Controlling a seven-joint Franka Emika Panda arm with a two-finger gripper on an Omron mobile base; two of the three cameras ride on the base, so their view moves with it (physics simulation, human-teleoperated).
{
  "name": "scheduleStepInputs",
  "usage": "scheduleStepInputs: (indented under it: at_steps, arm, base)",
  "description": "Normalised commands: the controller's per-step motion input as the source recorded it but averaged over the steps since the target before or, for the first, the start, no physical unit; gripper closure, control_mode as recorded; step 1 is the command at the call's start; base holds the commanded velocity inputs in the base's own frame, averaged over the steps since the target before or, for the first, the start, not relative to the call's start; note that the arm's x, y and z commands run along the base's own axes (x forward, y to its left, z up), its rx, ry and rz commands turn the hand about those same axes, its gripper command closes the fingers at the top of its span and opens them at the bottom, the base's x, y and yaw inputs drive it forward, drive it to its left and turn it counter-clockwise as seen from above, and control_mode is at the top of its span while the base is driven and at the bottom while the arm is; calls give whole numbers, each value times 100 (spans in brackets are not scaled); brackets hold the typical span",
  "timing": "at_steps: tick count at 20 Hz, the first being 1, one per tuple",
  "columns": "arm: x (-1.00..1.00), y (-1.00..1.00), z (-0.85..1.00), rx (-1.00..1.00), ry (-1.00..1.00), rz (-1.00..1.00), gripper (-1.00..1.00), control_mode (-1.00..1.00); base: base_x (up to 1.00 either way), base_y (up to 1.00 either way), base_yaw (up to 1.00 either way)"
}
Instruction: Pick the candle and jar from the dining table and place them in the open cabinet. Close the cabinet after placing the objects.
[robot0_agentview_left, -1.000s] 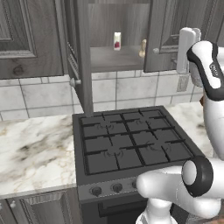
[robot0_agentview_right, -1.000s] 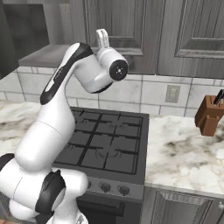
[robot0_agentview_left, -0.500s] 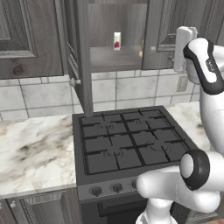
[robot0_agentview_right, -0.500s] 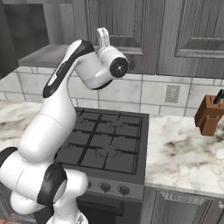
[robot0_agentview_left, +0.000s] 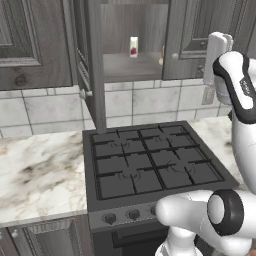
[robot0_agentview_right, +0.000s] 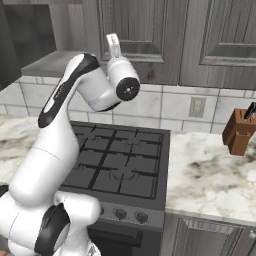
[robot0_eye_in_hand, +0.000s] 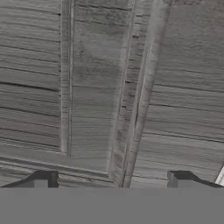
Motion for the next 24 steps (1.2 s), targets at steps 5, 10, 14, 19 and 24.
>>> scheduleStepInputs:
  at_steps: [5, 10, 14, 19, 24]
  arm:
    - [-96, 10, 17, -2, -9, -11, -100, -100]
    - [-95, 26, 1, -8, -8, -2, -100, -100]
    - [-84, 31, 1, -8, -6, -1, -100, -100]
    - [-84, 34, 7, -4, 0, -9, -100, -100]
    - [-82, 40, 8, -5, 4, -12, -100, -100]
  base:
    - [0, 0, 0]
    - [0, 0, 0]
    - [0, 0, 0]
    - [0, 0, 0]
    - [0, 0, 0]
